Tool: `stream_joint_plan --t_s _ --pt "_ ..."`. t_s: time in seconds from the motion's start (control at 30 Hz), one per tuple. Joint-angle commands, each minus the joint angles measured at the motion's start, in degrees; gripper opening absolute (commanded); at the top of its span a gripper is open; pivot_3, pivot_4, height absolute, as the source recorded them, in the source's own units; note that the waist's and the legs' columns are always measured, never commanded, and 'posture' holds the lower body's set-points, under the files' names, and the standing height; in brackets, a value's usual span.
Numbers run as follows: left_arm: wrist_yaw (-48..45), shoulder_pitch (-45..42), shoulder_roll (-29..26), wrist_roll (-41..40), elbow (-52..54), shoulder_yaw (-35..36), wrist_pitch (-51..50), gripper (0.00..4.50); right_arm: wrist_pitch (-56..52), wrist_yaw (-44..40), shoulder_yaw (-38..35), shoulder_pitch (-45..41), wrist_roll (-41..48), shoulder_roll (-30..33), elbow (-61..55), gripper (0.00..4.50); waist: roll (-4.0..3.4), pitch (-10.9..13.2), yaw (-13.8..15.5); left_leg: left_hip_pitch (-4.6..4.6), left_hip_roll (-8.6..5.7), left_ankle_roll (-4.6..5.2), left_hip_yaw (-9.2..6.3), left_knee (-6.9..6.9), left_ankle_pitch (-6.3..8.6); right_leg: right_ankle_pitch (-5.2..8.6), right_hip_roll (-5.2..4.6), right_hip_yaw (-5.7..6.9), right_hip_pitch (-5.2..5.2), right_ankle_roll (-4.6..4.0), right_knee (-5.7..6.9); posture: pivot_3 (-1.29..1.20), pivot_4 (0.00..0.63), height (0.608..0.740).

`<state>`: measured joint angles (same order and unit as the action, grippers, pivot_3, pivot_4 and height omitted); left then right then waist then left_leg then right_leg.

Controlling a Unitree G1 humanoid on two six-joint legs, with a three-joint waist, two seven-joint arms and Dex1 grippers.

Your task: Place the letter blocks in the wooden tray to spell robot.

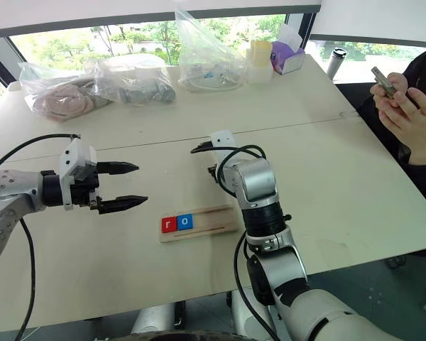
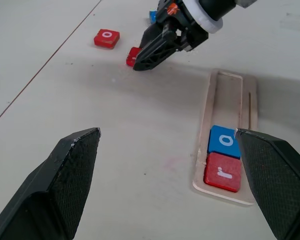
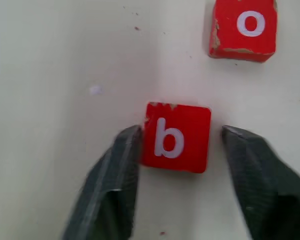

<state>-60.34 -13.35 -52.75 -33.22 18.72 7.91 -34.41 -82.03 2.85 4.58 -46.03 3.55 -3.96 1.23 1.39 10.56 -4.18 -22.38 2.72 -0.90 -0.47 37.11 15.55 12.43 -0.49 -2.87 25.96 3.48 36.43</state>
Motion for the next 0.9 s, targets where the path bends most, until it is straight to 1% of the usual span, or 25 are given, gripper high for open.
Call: stream_joint_plan --t_s 0.03,0.13,0.2,0.3,0.33,0.4,0.47,0.6,0.7,0.77,0.87,0.9 --pt "0.67 0.28 0.17 -0.57 1.92 1.89 0.65 4.50 -0.24 -1.24 2.19 0.09 -0.03 0.78 0.27 1.15 0.00 0.00 0.07 0.01 0.00 0.00 -0.01 -0.01 0.00 0.00 0.01 0.01 0.00 0.00 0.00 0.00 0.150 0.740" --pt "1.10 0.30 0.42 -0.41 1.87 1.58 0.91 4.50 0.14 -2.60 4.14 -0.28 -0.05 2.69 -0.45 1.15 0.00 0.00 0.09 0.00 0.00 0.00 -0.01 0.00 0.00 0.01 0.00 0.00 -0.01 -0.02 0.00 0.00 0.150 0.740" --pt "1.25 0.28 0.64 -0.19 1.80 1.32 1.13 4.50 -1.28 -3.49 3.86 -0.56 0.33 4.12 -1.91 1.15 0.00 0.00 0.12 0.00 -0.01 0.00 0.00 0.01 0.00 0.02 0.00 0.00 -0.01 -0.04 0.00 0.00 0.150 0.740" --pt "0.66 -0.05 1.24 -0.47 2.08 0.45 1.22 4.50 -9.41 -7.18 0.72 -0.81 3.28 11.08 -12.61 1.15 -0.03 0.03 0.62 -0.06 -0.02 0.00 -0.02 0.01 0.00 0.03 -0.02 0.01 0.00 0.00 -0.01 0.00 0.150 0.740" --pt "0.35 -0.08 1.38 -0.61 2.09 0.30 1.26 4.50 -10.37 -8.37 0.24 0.12 5.06 13.43 -16.00 1.15 -0.04 0.03 0.80 -0.10 -0.03 0.00 -0.03 0.01 0.00 0.04 -0.02 0.01 0.01 0.02 -0.05 0.00 0.150 0.740" --pt "-0.80 -0.41 1.58 -0.52 1.56 -0.46 1.76 4.50 -10.47 -10.15 -3.94 5.07 13.21 19.99 -23.15 1.15 0.00 0.01 1.20 -0.15 -0.05 0.00 -0.02 -0.01 0.00 0.06 -0.06 0.01 -0.01 0.03 -0.19 0.00 0.150 0.740" --pt "-2.01 -1.05 1.68 -0.50 0.87 -0.83 2.35 4.50 -10.47 -9.75 -7.66 7.76 22.18 26.43 -27.35 1.15 -0.01 0.02 1.44 -0.13 -0.05 0.02 -0.02 -0.01 0.02 0.10 -0.07 0.01 -0.09 0.09 -0.26 0.00 0.150 0.740" --pt "-4.94 -1.75 1.31 -0.78 0.32 -1.30 3.25 4.50 -10.47 -0.65 -12.21 9.42 40.42 34.36 -28.21 1.15 -0.03 0.07 0.64 -0.07 -0.04 0.04 0.12 -0.03 0.03 0.17 -0.04 -0.09 -0.04 -0.09 -0.23 0.00 0.150 0.740" --pt "-6.45 -2.38 1.02 -0.25 -0.03 -1.77 4.28 4.50 -10.47 8.98 -14.00 12.20 56.63 39.79 -26.97 1.15 0.00 0.07 0.18 0.01 -0.01 0.04 0.07 -0.01 0.03 0.19 0.04 -0.09 -0.07 -0.10 -0.17 0.00 0.150 0.740" --pt "-6.98 -2.81 0.91 -0.03 -0.20 -1.93 4.48 4.50 -10.47 15.98 -14.78 13.69 66.80 42.36 -25.36 1.15 0.00 0.07 0.20 0.01 0.00 0.04 0.06 -0.01 0.02 0.23 0.04 -0.10 -0.09 -0.06 -0.17 0.00 0.150 0.740" --pt "-7.02 -3.72 1.09 -0.36 -0.46 -1.85 4.18 4.50 -10.47 26.26 -14.95 15.58 79.35 44.92 -23.04 1.15 0.01 0.07 0.21 -0.01 -0.02 0.05 0.10 0.02 0.02 0.22 0.03 -0.15 -0.09 -0.06 -0.18 0.00 0.150 0.740" --pt "-6.99 -3.86 1.15 -0.28 -0.49 -1.85 4.21 4.50 -6.50 31.84 -12.40 16.41 87.05 48.26 -22.17 1.15 0.01 0.07 0.24 -0.02 -0.02 0.05 0.10 0.02 0.02 0.22 0.03 -0.16 -0.09 -0.06 -0.19 0.00 0.150 0.740"
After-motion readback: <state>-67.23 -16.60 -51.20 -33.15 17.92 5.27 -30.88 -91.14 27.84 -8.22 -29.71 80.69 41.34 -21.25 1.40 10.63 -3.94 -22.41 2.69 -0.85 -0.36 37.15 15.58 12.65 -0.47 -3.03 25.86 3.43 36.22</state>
